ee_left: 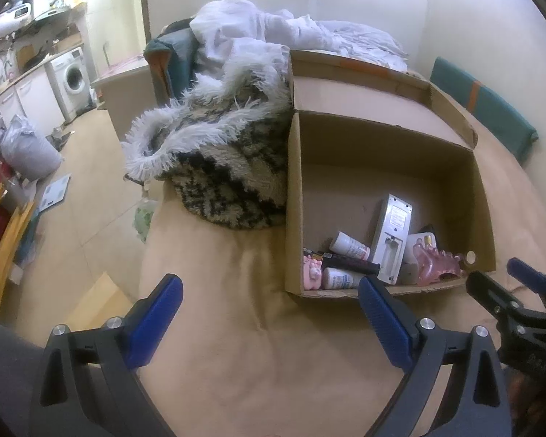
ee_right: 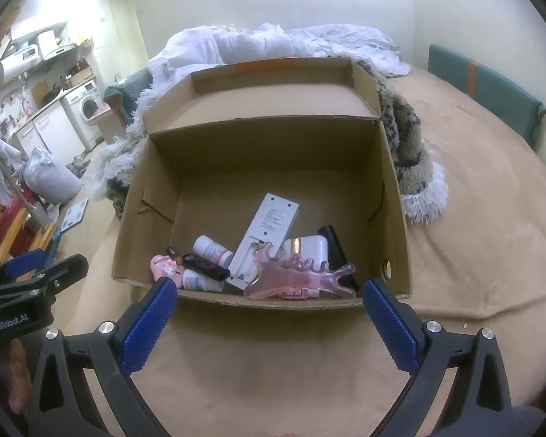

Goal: Organize rigid objects

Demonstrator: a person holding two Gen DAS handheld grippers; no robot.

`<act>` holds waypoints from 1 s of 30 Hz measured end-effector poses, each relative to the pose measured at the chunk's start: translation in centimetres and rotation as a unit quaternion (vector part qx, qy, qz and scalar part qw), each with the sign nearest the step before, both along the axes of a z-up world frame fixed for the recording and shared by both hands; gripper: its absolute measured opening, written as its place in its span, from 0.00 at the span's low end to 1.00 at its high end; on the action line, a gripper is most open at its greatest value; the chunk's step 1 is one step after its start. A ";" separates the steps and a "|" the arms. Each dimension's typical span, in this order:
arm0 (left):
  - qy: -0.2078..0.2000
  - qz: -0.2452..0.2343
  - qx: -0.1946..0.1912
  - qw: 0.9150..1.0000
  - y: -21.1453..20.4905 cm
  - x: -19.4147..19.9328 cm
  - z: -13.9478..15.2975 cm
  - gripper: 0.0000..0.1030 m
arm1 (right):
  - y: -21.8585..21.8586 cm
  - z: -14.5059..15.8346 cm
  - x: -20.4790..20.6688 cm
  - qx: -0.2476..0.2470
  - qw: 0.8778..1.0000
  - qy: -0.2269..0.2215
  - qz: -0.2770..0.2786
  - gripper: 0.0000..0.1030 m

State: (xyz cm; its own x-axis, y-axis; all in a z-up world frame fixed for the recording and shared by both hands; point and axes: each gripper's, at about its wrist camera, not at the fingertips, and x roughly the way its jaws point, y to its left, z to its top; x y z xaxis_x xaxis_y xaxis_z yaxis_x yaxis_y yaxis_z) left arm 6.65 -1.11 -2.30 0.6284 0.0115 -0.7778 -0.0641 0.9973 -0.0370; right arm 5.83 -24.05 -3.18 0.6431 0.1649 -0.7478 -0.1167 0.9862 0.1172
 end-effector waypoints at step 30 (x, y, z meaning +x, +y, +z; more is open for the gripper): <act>0.005 -0.004 0.009 1.000 -0.3 0.0 -0.4 0.94 | 0.1 -0.1 -0.2 0.001 1.000 0.004 -0.002 1.00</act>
